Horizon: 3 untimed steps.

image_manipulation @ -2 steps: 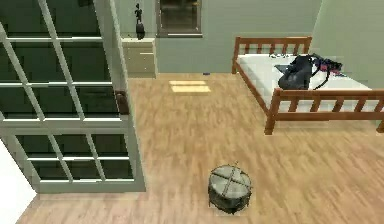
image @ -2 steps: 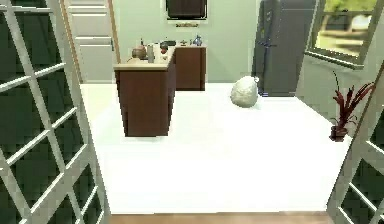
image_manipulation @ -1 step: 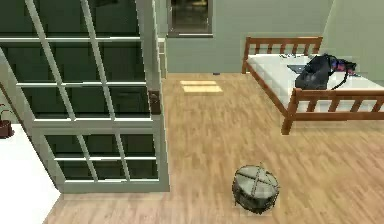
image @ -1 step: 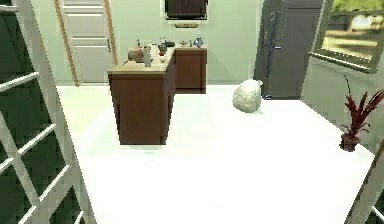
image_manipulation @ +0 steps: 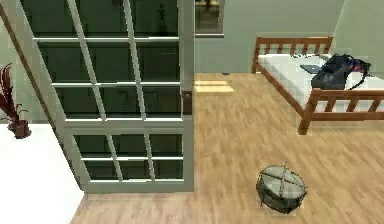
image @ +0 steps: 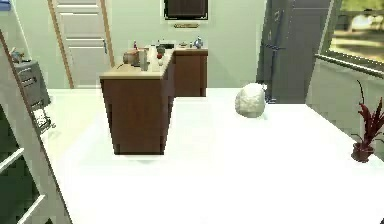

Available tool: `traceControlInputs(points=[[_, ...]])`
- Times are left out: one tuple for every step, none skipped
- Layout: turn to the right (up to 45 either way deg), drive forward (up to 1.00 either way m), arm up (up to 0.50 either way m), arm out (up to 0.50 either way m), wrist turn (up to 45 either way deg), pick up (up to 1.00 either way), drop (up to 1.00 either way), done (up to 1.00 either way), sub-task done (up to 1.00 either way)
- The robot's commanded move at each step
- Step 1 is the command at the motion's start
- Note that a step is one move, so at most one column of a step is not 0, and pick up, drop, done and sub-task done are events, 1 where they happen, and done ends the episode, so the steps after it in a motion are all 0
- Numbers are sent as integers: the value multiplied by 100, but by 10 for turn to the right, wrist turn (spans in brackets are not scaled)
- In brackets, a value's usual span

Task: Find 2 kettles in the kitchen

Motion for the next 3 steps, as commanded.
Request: traceControlInputs(points=[[90,0,0,0,0,0,0,0,0],[0,100,0,0,0,0,0,0,0],[0,100,0,0,0,0,0,0,0]])
